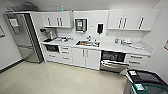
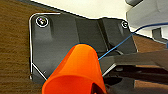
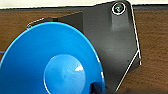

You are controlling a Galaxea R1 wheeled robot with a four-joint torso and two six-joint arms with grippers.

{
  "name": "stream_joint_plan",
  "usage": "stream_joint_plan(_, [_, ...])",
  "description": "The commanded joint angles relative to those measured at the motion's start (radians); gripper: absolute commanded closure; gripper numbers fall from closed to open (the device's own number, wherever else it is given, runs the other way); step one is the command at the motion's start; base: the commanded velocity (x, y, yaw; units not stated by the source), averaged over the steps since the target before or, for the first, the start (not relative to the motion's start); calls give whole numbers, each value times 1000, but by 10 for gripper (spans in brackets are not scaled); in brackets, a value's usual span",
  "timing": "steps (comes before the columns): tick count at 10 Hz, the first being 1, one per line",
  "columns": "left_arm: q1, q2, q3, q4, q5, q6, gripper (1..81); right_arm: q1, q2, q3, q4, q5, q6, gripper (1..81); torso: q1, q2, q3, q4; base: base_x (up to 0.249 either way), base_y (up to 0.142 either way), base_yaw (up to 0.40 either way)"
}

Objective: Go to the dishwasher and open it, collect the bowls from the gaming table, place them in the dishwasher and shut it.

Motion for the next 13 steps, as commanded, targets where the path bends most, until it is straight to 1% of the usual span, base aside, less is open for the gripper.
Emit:
stream_joint_plan(1, [-37, -10, 2, 1, 34, -6, 811, 41, 33, 31, -30, 4, -9, 811, 0, 0, 0, 0, 168, 0, 0])
stream_joint_plan(13, [-37, -10, 2, 1, 34, -4, 811, 38, 28, 31, -28, 6, -8, 811, 0, 0, 0, 0, 168, 0, 0])
